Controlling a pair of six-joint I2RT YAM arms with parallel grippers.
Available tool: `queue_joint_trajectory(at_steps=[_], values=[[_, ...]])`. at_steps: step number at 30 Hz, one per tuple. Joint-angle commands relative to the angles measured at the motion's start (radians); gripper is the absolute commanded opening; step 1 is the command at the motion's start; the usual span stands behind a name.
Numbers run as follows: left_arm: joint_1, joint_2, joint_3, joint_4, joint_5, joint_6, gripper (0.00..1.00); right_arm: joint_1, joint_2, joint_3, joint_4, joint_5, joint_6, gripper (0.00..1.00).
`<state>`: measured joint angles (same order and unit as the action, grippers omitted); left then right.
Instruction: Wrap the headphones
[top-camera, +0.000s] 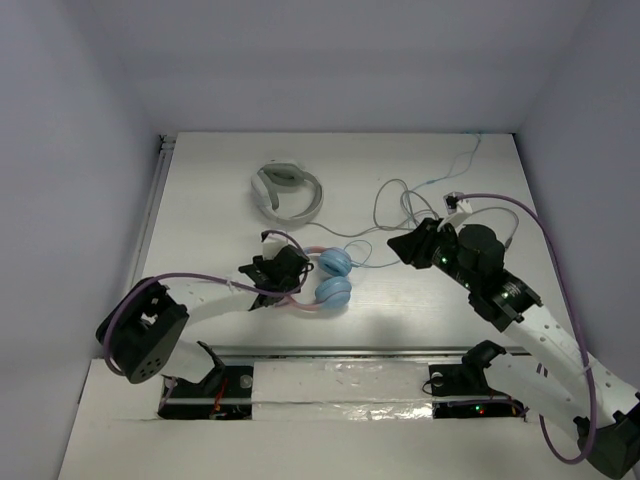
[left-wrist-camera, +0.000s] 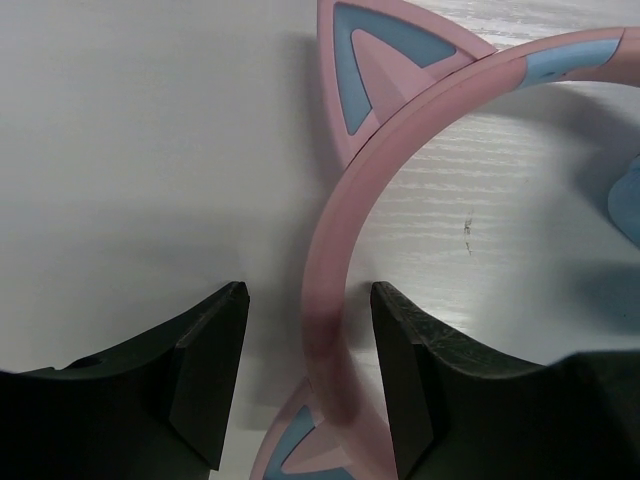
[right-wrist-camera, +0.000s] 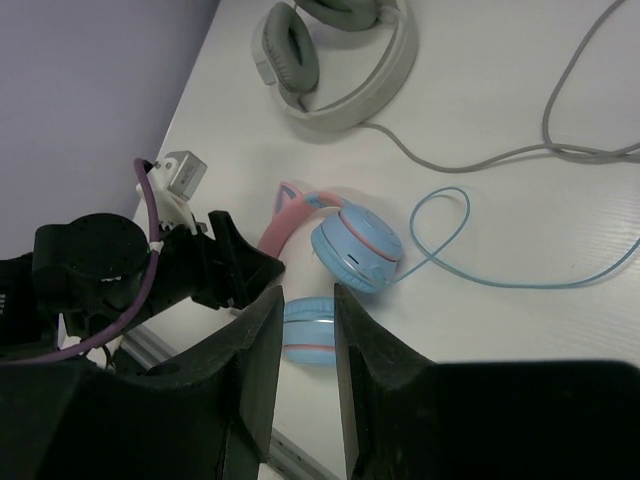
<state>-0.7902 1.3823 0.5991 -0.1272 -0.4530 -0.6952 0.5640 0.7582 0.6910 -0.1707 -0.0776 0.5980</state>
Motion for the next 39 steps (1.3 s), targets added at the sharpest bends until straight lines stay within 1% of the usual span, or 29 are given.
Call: queue_joint_trajectory(at_steps=[1, 8, 11, 14, 15, 16, 18, 19, 22, 26, 27, 28, 29, 30, 31, 32, 34, 36, 38, 39], values=[[-0.004, 0.024, 0.036, 0.044, -0.024, 0.020, 0.49, 0.005, -0.013, -0.008, 0.039, -0.010, -0.010, 0.33], [-0.004, 0.080, 0.059, 0.058, -0.044, 0.042, 0.48, 0.005, -0.008, -0.007, 0.045, -0.007, -0.006, 0.33], [-0.004, 0.092, 0.070, 0.061, -0.047, 0.051, 0.46, 0.005, -0.005, -0.010, 0.048, -0.007, -0.003, 0.33], [-0.004, 0.112, 0.077, 0.063, -0.041, 0.060, 0.36, 0.005, -0.007, -0.016, 0.053, 0.001, 0.000, 0.33], [-0.004, 0.118, 0.079, 0.064, -0.038, 0.066, 0.28, 0.005, -0.008, -0.019, 0.056, 0.009, -0.001, 0.33], [-0.004, 0.119, 0.080, 0.064, -0.036, 0.068, 0.23, 0.005, -0.011, -0.022, 0.057, 0.013, -0.001, 0.33], [-0.004, 0.121, 0.079, 0.070, -0.036, 0.071, 0.05, 0.005, -0.011, -0.022, 0.047, 0.035, -0.003, 0.33], [-0.004, 0.120, 0.082, 0.072, -0.036, 0.080, 0.00, 0.005, -0.013, -0.022, 0.043, 0.038, -0.004, 0.33], [-0.004, 0.080, 0.085, 0.081, -0.026, 0.111, 0.00, 0.005, -0.017, -0.022, 0.040, 0.027, -0.010, 0.38], [-0.004, -0.038, 0.142, -0.003, -0.020, 0.146, 0.00, 0.005, -0.008, -0.024, 0.062, -0.013, -0.017, 0.44], [-0.004, -0.104, 0.177, -0.014, 0.035, 0.157, 0.00, 0.005, -0.005, -0.021, 0.077, -0.033, -0.018, 0.47], [0.009, -0.136, 0.197, -0.025, 0.062, 0.169, 0.00, 0.005, -0.002, -0.019, 0.089, -0.043, -0.021, 0.49], [0.009, -0.170, 0.220, -0.046, 0.083, 0.183, 0.00, 0.005, 0.001, -0.018, 0.105, -0.051, -0.023, 0.57], [0.025, -0.227, 0.241, -0.061, 0.100, 0.190, 0.00, 0.005, 0.013, -0.010, 0.137, -0.057, -0.026, 0.61], [0.025, -0.248, 0.292, -0.078, 0.135, 0.198, 0.00, 0.005, 0.021, 0.007, 0.152, -0.073, -0.032, 0.65], [0.049, -0.268, 0.321, -0.113, 0.149, 0.209, 0.00, 0.005, 0.030, 0.021, 0.160, -0.077, -0.041, 0.70], [0.059, -0.310, 0.404, -0.158, 0.169, 0.243, 0.00, 0.005, 0.058, 0.071, 0.200, -0.103, -0.075, 0.74], [0.103, -0.336, 0.454, -0.215, 0.194, 0.282, 0.00, 0.005, 0.073, 0.109, 0.211, -0.143, -0.112, 0.81], [0.138, -0.348, 0.522, -0.253, 0.237, 0.309, 0.00, 0.005, 0.090, 0.171, 0.201, -0.183, -0.182, 0.84], [0.185, -0.356, 0.539, -0.262, 0.258, 0.318, 0.00, 0.005, 0.093, 0.186, 0.200, -0.204, -0.197, 0.84]])
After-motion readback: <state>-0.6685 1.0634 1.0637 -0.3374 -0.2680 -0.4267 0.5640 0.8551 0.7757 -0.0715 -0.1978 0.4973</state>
